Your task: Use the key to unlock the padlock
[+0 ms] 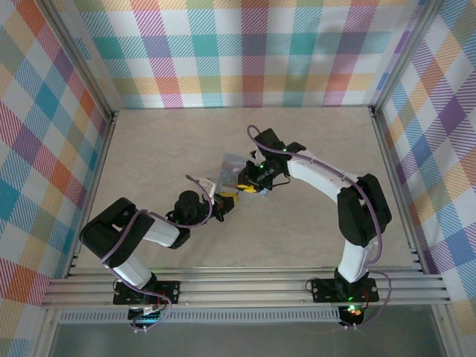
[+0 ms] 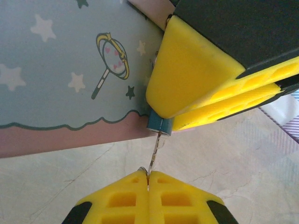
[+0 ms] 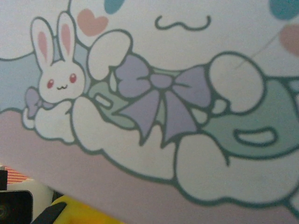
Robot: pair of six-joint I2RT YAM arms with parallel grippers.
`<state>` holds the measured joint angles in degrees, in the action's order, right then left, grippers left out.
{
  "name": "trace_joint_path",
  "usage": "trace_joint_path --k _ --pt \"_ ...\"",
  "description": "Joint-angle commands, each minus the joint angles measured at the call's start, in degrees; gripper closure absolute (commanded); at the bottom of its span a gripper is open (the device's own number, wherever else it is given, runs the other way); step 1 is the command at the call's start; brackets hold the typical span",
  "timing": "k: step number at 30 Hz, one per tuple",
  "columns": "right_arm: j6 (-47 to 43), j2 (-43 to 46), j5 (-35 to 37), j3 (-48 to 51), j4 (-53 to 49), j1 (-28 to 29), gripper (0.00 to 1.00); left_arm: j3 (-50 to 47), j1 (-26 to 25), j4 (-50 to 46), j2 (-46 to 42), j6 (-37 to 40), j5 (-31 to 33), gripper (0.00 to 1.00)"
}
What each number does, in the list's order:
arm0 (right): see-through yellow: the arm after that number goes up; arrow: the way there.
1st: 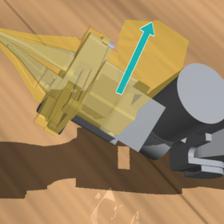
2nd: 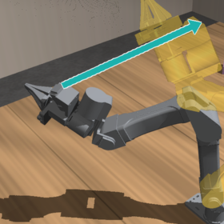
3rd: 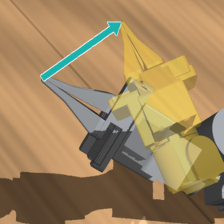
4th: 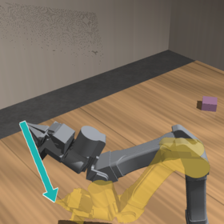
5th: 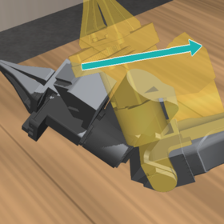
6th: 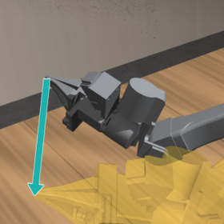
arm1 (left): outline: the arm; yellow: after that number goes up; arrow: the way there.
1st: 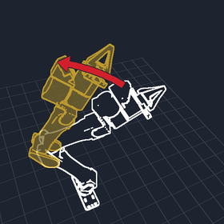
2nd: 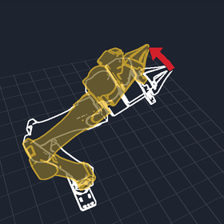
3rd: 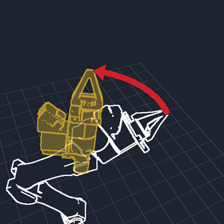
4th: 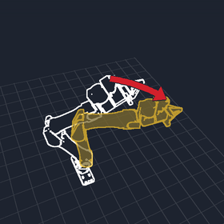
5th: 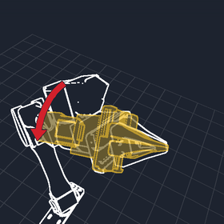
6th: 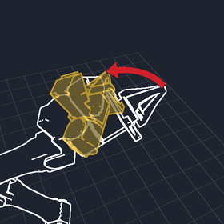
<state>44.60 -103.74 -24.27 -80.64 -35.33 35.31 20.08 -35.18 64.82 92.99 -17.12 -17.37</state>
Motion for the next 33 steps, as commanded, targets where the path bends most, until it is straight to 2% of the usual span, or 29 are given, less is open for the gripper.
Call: trace_joint_path --k 1,33 --pt "0.5 0.5 -1.9 -2.1 -2.4 0.5 1.00 -0.2 -0.2 6.6 -0.7 -0.3 3.0 1.00" --pt "2.2 1.4 -3.8 0.6 1.0 -1.0 1.00 -1.7 -0.1 12.0 2.5 -4.0 1.6 1.00"
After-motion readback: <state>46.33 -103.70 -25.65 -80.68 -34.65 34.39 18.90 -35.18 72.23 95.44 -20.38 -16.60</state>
